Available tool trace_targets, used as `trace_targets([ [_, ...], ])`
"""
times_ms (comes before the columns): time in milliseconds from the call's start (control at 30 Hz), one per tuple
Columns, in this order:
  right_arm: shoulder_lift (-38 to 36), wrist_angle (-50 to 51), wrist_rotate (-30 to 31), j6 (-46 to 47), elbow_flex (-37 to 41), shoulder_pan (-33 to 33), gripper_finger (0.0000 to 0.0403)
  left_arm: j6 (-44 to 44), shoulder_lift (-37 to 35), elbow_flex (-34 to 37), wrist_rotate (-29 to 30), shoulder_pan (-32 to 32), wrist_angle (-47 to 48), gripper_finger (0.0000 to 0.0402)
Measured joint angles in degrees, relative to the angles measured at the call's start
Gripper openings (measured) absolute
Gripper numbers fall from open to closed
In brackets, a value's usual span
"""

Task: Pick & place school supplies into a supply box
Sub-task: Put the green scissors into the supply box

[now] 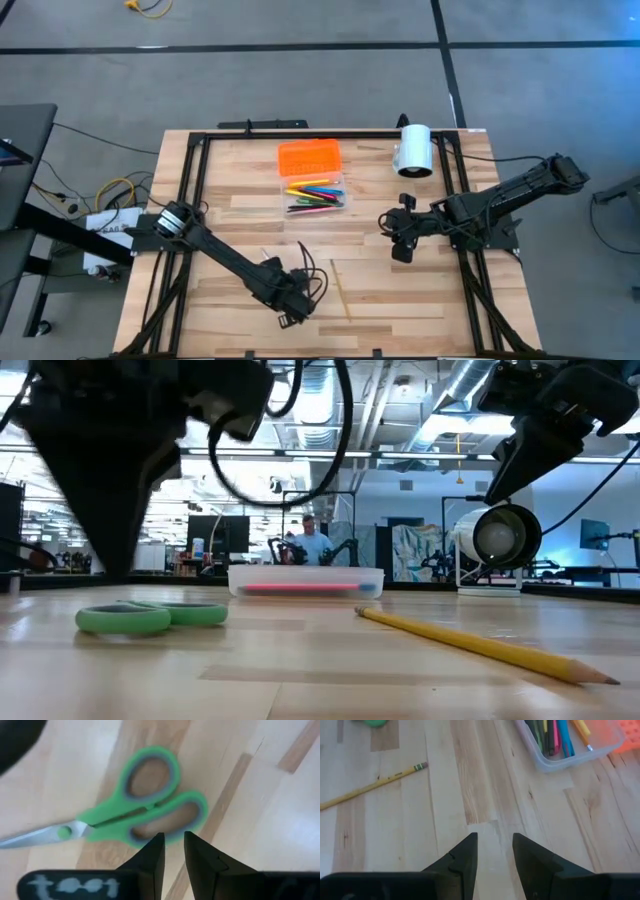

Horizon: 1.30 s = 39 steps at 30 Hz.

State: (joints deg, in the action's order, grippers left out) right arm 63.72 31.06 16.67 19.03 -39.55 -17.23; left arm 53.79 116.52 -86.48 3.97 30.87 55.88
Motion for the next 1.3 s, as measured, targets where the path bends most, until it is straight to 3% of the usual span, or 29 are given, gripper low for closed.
trace_targets([
  [100, 0.0, 0.0, 0.0, -0.1, 0.0, 0.0, 0.0118, -0.8, -1.2, 0.0, 6.3, 0.7, 0.1, 0.0069],
  [233, 0.0, -0.3, 0.0, -0.1, 0.0, 0.0, 0.0118, -10.8, -2.3, -0.1, 13.9, 2.0, -0.1, 0.0079],
  [433, 0.0, -0.5, 0.0, 0.2, 0.0, 0.0, 0.0118, -22.4, -2.2, 1.5, 8.9, 2.0, -1.3, 0.0078],
  [833, 0.0, -3.0, 0.2, 2.5, 0.0, 0.0, 0.0118, -41.5, -0.6, 1.5, 9.5, 1.5, -4.4, 0.0075],
  [1033, 0.0, -4.1, 0.2, 2.6, 0.0, 0.0, 0.0118, -44.1, 1.7, 1.5, 7.9, 1.0, -5.8, 0.0075],
  [1300, 0.0, -4.2, 0.2, 2.6, 0.0, 0.0, 0.0118, -43.6, 1.8, 1.5, 10.2, 0.6, -5.6, 0.0083],
])
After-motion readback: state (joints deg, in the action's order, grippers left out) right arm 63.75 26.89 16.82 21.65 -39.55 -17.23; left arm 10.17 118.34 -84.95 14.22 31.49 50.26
